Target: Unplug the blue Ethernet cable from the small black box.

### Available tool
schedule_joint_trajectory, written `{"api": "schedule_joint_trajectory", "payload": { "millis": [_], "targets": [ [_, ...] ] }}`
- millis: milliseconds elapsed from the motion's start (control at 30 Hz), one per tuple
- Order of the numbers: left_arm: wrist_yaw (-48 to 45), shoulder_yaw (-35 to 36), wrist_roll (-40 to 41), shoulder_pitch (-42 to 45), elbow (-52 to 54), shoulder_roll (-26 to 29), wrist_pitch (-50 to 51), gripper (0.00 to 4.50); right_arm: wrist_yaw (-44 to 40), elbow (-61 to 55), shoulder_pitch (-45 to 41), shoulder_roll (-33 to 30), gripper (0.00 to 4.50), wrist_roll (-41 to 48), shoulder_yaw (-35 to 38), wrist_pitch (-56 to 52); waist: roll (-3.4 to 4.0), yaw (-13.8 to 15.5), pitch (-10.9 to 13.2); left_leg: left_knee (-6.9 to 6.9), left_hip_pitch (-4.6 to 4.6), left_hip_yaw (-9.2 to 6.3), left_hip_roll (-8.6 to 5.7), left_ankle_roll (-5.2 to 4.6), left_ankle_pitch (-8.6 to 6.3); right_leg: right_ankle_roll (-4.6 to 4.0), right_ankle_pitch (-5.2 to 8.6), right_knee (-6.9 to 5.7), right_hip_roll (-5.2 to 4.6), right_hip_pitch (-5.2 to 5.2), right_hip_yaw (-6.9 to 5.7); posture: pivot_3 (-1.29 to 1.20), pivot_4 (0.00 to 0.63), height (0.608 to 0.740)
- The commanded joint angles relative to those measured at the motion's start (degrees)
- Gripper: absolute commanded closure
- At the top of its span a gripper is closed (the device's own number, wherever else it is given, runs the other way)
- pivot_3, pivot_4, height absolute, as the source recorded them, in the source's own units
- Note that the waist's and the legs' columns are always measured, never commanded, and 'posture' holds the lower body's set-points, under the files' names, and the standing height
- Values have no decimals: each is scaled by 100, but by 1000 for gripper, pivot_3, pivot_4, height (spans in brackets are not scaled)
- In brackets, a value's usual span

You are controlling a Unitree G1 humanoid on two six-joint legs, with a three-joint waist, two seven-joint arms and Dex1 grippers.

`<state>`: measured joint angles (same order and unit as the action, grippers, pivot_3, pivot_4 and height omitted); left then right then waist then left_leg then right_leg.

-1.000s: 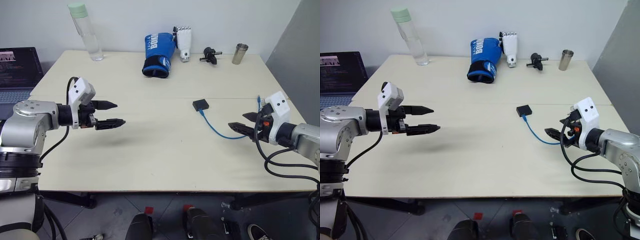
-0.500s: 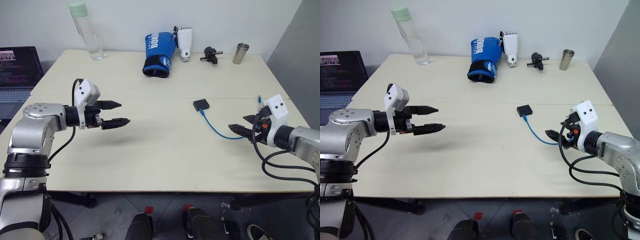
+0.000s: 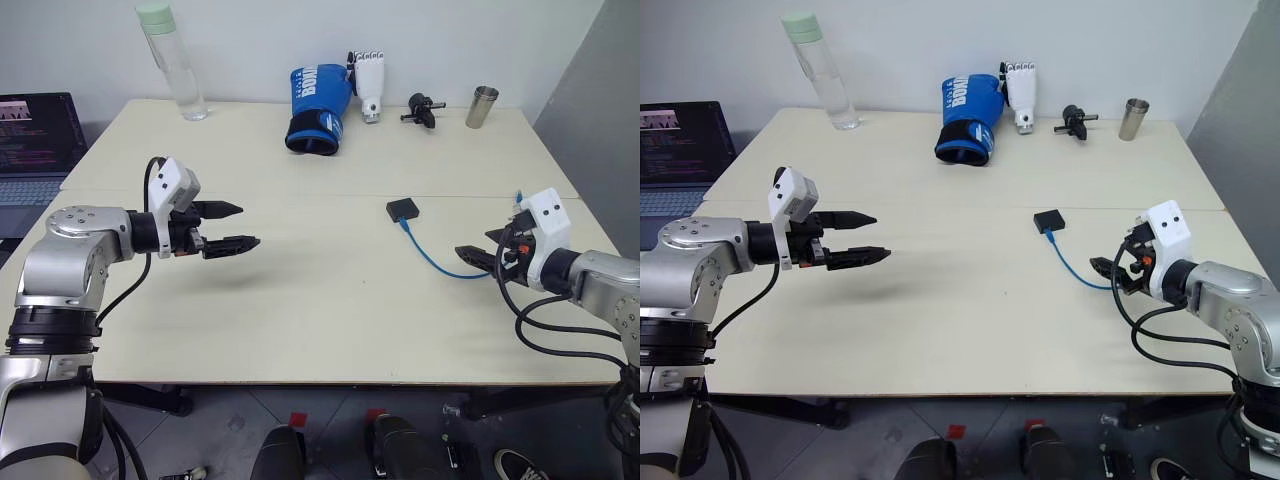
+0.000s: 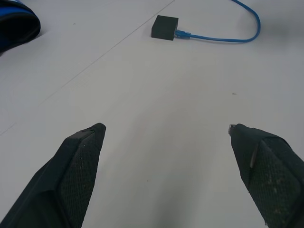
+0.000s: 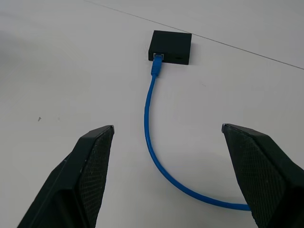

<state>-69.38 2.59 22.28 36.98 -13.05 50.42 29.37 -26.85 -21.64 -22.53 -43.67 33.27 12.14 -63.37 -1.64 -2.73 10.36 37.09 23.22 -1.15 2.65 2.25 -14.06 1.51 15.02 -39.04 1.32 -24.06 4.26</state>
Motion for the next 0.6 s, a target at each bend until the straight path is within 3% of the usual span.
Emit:
{"api": "schedule_joint_trajectory", "payload": {
  "millis": [33,333,467,600],
  "targets": [
    [2,106,52,240,95,0,5,70,117,7,-230,122,654,-77,-33,113,0,-1,0,1,0,0,0,0,0,0,0,0,0,0,0,0,150,740],
    [262,12,48,120,486,-340,120,70,902,1405,-1012,1284,654,-1219,-1032,1099,0,-42,0,4,-2,2,0,-1,1,-2,-2,-5,1,0,2,0,150,740],
    [361,89,119,26,687,-350,266,0,1110,2174,-1269,1534,33,-1627,-1094,1561,0,-35,0,2,6,0,-1,0,1,-25,-15,-2,-1,-4,-1,0,150,740],
    [443,148,170,-122,873,-342,372,0,1052,2714,-1543,1864,33,-1776,-1198,1805,0,-39,0,-1,8,-2,0,0,1,-27,-16,-1,-1,-6,-3,0,150,740]
  ]
}}
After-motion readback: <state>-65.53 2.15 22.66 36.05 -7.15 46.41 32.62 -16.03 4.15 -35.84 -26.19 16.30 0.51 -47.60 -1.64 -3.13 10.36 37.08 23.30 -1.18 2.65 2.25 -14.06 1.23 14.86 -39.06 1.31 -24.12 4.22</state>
